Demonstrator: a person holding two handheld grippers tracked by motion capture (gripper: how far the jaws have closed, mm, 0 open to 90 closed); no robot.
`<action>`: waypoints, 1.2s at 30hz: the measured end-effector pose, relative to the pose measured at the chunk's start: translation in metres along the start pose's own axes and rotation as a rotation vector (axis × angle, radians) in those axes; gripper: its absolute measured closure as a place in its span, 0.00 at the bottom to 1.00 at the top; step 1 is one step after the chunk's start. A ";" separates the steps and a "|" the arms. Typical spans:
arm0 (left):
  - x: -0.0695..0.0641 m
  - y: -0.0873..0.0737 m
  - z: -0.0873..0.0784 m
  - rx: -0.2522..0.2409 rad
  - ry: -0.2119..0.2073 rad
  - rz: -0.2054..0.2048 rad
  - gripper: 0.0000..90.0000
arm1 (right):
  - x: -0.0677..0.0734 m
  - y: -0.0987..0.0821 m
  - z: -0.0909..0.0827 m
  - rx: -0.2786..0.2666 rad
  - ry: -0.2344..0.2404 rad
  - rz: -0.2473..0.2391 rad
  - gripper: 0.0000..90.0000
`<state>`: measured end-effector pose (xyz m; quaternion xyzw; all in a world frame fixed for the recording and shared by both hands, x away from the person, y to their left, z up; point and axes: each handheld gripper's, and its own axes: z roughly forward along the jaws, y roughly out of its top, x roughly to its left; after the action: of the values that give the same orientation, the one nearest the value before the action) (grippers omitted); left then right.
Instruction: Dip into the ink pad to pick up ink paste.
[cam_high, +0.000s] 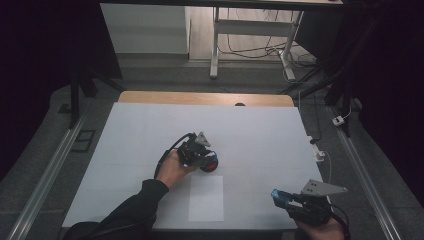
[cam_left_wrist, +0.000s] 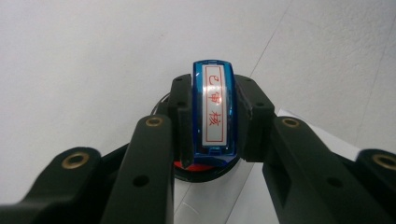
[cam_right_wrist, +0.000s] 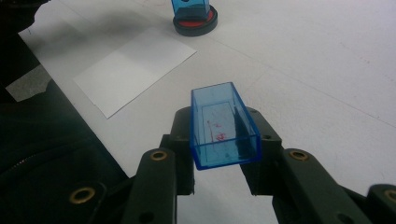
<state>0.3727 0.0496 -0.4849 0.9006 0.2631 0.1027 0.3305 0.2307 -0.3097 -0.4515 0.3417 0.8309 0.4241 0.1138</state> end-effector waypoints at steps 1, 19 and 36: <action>-0.001 0.000 0.000 0.002 0.005 0.004 0.79 | 0.000 0.000 0.000 0.000 0.000 0.000 0.77; 0.016 -0.007 0.000 -0.041 -0.091 -0.086 0.79 | -0.001 0.000 0.000 0.005 -0.001 0.003 0.77; 0.012 -0.008 0.000 -0.060 -0.064 -0.079 0.78 | -0.001 0.000 0.000 0.005 0.003 0.001 0.77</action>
<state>0.3797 0.0611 -0.4895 0.8821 0.2845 0.0686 0.3692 0.2310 -0.3103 -0.4513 0.3419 0.8320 0.4225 0.1116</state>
